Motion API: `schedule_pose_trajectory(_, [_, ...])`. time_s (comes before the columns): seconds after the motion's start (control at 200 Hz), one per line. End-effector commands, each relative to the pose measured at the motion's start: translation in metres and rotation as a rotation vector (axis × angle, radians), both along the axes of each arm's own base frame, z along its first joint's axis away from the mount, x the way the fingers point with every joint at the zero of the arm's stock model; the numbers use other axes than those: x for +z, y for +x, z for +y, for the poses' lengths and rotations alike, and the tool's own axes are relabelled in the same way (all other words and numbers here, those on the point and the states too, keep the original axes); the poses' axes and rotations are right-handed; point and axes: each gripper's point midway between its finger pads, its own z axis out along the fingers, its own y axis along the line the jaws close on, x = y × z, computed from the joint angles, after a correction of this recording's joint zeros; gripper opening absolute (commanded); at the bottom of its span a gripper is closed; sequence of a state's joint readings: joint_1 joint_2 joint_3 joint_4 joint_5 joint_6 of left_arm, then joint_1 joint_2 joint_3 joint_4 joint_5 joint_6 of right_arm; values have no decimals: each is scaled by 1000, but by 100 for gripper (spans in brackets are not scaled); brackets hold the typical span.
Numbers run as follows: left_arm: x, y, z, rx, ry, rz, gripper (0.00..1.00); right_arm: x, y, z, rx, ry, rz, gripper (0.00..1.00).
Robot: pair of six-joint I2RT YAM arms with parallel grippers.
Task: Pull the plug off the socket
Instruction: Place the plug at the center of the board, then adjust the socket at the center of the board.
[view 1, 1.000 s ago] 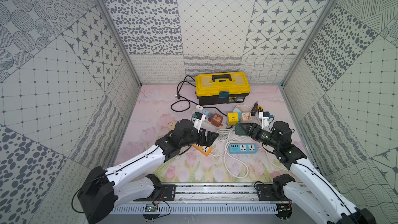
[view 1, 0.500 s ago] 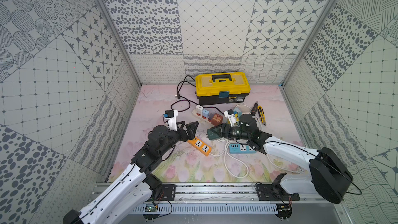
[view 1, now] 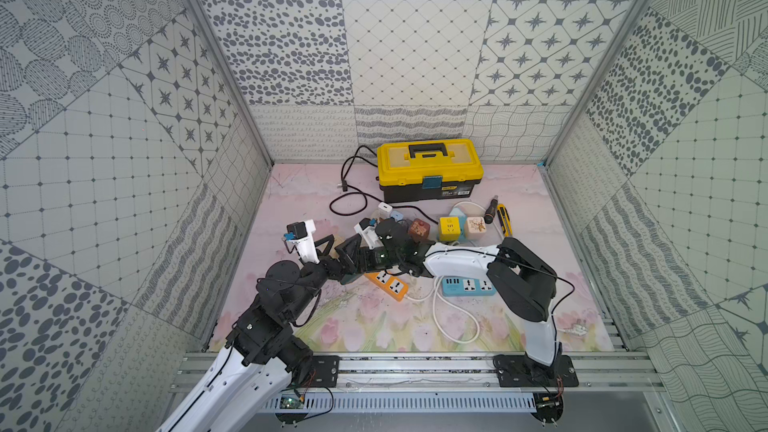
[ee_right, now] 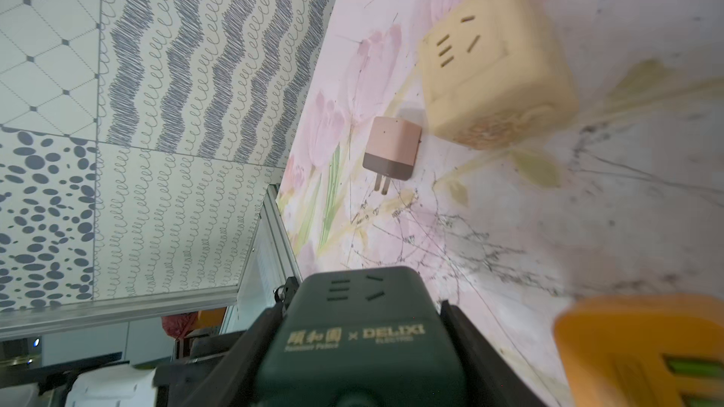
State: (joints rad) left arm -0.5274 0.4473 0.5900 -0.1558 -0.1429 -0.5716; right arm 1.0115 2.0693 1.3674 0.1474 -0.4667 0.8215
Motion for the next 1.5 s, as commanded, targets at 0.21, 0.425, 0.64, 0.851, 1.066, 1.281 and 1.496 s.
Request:
schedule_pose_trajectory(0.21, [-2,-1,13,57,22,1,100,-24,-10,51,95,-111,-46,60])
schedule_pose_trajectory(0.425, [1,-1,10,38,6,-5,100,3,-5,42,116,-170,-207,84])
schedule_pose_trajectory(0.64, [9,-3,-1,-20,-26,-40,100,59,-10,7,119,-117,-404,88])
schedule_pose_trajectory(0.851, [13,-5,-23,-136,-66,-70,100,104,-18,-80,-30,-70,-671,87])
schedule_pose_trajectory(1.066, [-1,6,-54,-257,-145,-38,100,115,-14,-199,-292,-138,-866,88])
schedule_pose_trajectory(1.281, [-28,20,-77,-325,-216,44,100,104,7,-304,-543,-154,-841,90])
schedule_pose_trajectory(1.496, [-77,36,-101,-380,-278,221,100,92,18,-341,-577,-156,-865,100])
